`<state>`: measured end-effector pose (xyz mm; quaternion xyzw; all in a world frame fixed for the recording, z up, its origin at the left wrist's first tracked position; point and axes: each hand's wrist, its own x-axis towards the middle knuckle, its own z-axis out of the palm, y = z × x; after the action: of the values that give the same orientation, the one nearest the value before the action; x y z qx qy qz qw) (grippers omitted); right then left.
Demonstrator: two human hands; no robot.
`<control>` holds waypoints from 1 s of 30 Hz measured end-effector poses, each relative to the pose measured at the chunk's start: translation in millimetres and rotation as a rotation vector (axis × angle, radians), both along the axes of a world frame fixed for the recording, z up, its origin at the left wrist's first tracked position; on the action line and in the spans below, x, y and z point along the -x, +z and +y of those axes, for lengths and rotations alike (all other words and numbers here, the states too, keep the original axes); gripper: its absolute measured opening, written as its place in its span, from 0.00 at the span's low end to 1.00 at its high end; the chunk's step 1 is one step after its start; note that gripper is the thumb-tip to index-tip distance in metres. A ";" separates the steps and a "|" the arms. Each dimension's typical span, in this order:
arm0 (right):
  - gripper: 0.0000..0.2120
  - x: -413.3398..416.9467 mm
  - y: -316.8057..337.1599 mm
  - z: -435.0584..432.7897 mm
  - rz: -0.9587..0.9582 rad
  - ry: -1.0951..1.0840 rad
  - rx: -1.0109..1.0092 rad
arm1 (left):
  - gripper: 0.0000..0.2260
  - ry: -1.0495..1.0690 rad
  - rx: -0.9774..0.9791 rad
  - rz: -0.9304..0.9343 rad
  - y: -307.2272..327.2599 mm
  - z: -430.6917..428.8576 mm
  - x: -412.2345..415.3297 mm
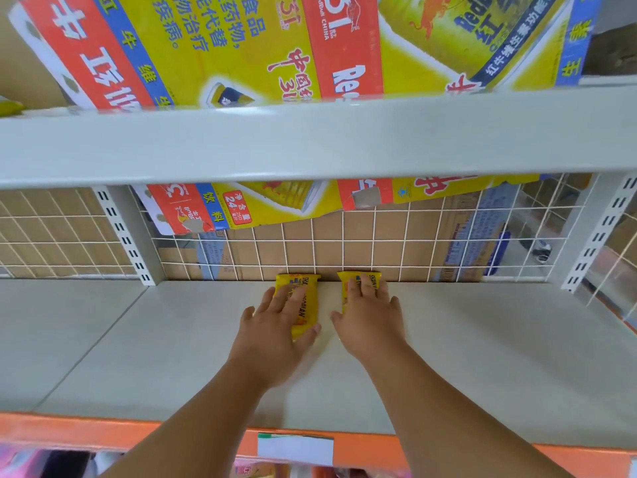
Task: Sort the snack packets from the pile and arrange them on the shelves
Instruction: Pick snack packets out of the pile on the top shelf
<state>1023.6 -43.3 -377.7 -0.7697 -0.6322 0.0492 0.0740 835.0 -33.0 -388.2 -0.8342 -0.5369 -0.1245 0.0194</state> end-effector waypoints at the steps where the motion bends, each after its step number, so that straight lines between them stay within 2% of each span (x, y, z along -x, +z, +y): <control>1: 0.37 0.6 3.1 -3.7 -0.007 0.018 -0.020 | 0.40 0.015 -0.005 -0.011 5.2 -3.0 1.7; 11: 0.39 4.5 33.8 -72.7 0.006 0.109 -0.120 | 0.39 0.097 -0.049 0.008 47.0 -60.3 27.2; 18: 0.30 45.6 74.3 -143.9 0.011 0.181 -0.293 | 0.29 -0.011 -0.114 -0.087 91.6 -141.1 80.2; 24: 0.28 145.3 180.8 -190.0 0.040 0.394 -0.454 | 0.26 0.139 -0.322 -0.144 205.0 -199.5 194.4; 30: 0.24 252.3 321.2 -228.5 0.058 0.536 -0.584 | 0.31 0.300 -0.510 -0.217 341.0 -277.7 306.7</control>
<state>771.3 -271.8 -56.5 -0.5221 -0.7959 -0.0930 0.2921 528.4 -310.7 -47.2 -0.6957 -0.6044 -0.3392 0.1887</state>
